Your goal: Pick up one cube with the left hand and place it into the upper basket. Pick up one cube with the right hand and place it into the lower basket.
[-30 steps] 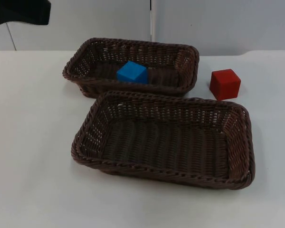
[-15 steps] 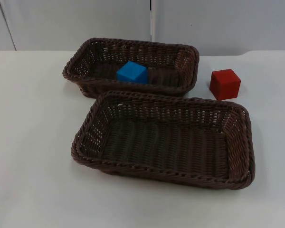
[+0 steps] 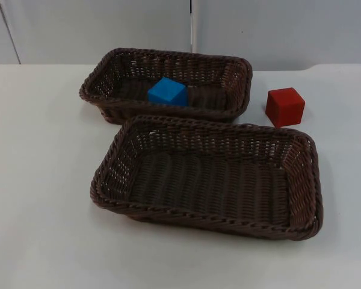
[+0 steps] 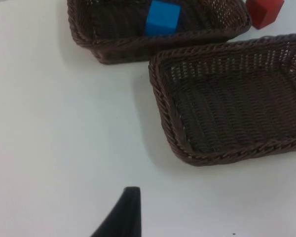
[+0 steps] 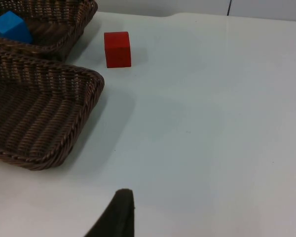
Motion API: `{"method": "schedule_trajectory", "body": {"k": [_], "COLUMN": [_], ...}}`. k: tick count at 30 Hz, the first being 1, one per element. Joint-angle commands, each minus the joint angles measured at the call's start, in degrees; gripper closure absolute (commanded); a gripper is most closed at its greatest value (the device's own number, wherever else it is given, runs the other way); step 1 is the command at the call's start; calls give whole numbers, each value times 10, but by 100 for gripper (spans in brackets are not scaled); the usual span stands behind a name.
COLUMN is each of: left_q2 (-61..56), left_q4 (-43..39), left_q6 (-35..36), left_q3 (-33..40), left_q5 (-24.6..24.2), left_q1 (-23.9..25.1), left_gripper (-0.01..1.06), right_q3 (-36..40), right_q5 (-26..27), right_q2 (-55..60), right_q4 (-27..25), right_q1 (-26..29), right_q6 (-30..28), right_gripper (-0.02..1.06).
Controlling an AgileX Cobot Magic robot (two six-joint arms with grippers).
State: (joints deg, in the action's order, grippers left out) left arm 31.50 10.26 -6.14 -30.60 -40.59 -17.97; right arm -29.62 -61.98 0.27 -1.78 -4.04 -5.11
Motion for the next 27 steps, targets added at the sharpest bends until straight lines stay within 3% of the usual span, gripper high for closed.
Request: {"method": "schedule_trajectory", "body": {"k": [1, 27], "left_q2": [-7, -12], "left_q4": [-4, -8], "left_q6": [6, 6], "left_q3": [6, 6], "left_q5": [12, 10], "left_q1": [0, 0], "left_gripper": [0, 0], "right_q3": [0, -14], "right_q5": [1, 3], "right_q2": [-3, -3], "right_q4": [0, -20], "right_q1": [3, 3], "right_q6": [-4, -1], "right_gripper": [-1, -1]}}
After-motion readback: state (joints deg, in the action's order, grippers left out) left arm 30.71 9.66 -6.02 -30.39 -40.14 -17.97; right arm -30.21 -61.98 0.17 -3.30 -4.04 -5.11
